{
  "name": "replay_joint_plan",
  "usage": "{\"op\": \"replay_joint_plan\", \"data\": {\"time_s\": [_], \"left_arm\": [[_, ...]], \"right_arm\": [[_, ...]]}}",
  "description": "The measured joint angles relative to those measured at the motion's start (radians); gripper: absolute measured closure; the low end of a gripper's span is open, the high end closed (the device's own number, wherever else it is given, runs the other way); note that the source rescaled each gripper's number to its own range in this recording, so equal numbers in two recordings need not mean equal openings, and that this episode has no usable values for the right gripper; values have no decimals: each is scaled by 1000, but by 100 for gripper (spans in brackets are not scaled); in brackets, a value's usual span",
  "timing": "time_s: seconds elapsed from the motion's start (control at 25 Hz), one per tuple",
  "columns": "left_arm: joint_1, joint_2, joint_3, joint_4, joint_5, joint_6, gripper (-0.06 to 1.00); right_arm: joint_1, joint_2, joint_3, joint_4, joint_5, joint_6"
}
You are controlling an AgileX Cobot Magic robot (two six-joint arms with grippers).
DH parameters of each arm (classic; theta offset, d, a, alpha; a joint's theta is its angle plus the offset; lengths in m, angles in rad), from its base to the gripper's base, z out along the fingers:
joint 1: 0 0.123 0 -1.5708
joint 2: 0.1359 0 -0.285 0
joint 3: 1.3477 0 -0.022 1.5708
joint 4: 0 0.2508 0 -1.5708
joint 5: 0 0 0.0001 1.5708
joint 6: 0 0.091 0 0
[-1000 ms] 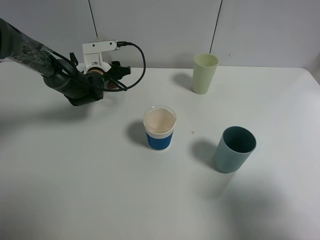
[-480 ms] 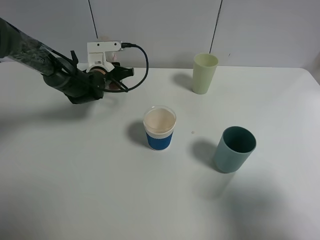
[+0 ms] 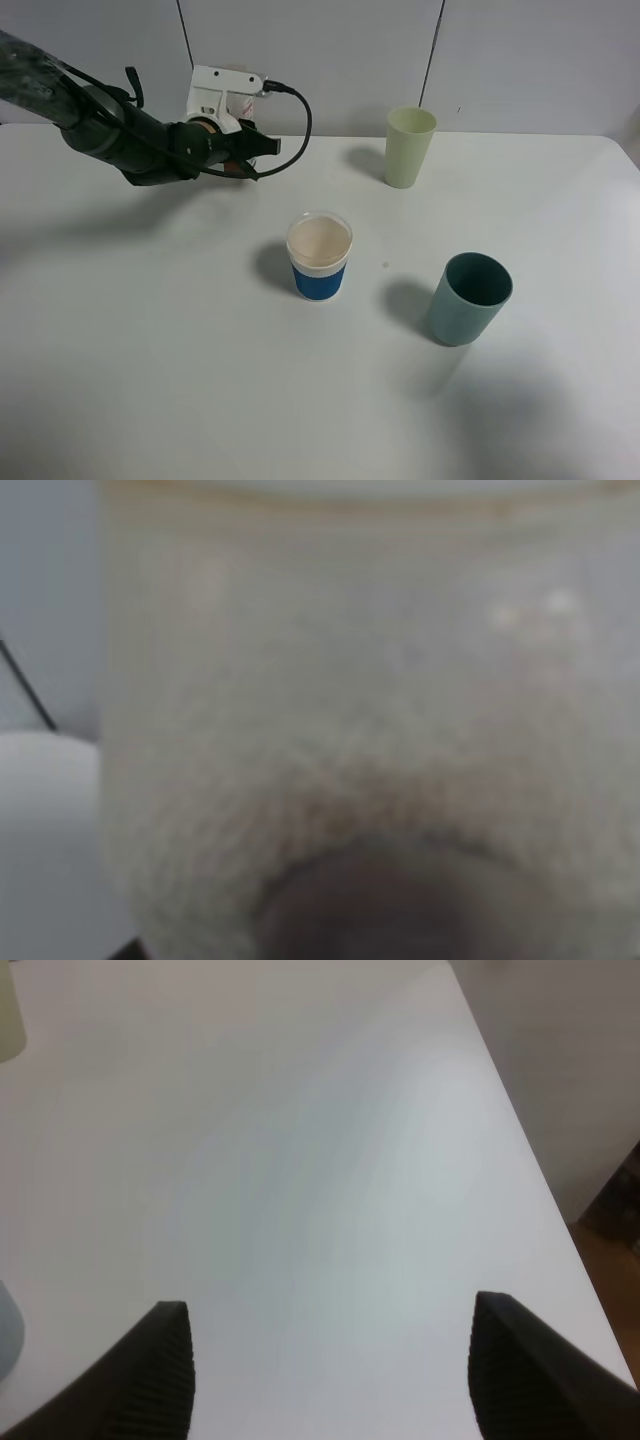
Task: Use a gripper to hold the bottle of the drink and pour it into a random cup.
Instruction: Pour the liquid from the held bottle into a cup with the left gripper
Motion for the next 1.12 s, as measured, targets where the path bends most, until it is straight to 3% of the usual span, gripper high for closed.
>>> {"op": "replay_joint_plan", "data": {"time_s": [0.36, 0.64, 0.92, 1.12], "left_arm": [[-1, -242, 232, 71, 6, 4, 94], [-1, -425, 398, 226, 9, 7, 94], [-1, -518, 450, 459, 124, -2, 94], [-1, -546, 450, 661, 242, -151, 94]], "right_arm": [[0, 0, 0, 0, 0, 0], [0, 0, 0, 0, 0, 0], [0, 0, 0, 0, 0, 0], [0, 0, 0, 0, 0, 0]]}}
